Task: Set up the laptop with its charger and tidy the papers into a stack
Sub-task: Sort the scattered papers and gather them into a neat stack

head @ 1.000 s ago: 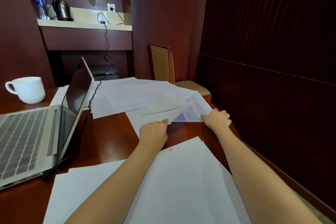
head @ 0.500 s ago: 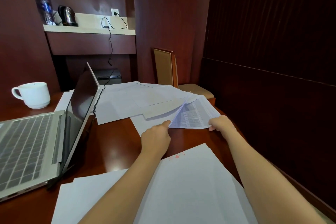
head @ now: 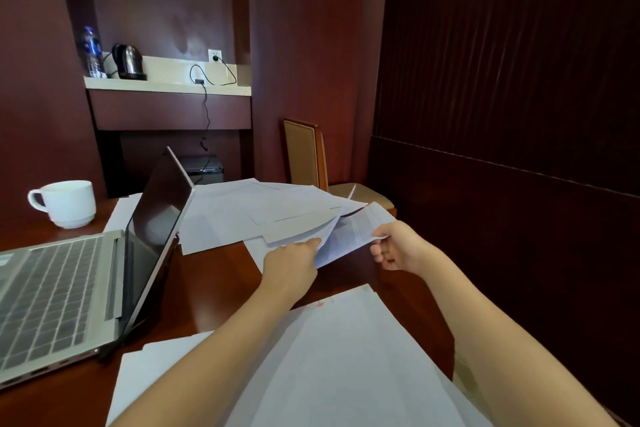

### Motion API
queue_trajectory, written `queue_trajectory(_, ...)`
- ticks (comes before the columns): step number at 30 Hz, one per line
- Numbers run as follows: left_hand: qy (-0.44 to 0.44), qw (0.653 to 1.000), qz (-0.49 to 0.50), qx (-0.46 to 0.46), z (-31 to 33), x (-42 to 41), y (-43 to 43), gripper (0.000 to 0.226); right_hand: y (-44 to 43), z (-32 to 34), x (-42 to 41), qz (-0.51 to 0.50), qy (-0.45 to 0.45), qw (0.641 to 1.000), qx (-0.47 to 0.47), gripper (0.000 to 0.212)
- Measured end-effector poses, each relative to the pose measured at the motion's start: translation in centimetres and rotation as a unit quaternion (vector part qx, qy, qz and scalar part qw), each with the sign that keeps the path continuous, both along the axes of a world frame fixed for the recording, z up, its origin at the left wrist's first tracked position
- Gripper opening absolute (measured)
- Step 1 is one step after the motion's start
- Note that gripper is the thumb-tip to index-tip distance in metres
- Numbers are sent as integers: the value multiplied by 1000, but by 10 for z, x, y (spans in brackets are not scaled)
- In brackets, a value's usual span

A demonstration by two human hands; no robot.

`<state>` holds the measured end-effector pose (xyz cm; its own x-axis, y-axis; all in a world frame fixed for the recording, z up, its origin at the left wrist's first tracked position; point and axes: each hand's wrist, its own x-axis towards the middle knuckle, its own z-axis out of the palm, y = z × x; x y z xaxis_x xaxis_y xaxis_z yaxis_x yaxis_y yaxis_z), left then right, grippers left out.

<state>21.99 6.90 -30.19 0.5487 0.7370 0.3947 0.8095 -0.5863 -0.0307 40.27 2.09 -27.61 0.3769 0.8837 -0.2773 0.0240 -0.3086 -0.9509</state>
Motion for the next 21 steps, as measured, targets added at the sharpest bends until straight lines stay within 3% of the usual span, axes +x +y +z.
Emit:
queue_trajectory(6,-19,998,-59,-25,24,1,-9,26,-19,15,-9,29,129,991,-3,31)
queue_trajectory(12,-2,970,-186,-156,18,7,-27,31,-31,7,-19,22,76,996,-31,28)
queue_trajectory(16,-31,942,-184,-280,3,12,-23,36,-37,1,-24,78,110,990,-36,56)
queue_trajectory(18,-58,915,-183,-355,1,13,-24,41,-35,-4,-31,78,56,994,-44,54)
queue_trajectory(21,-109,900,-186,-380,1,10,-20,37,-28,-10,-36,-44,-86,995,-36,27)
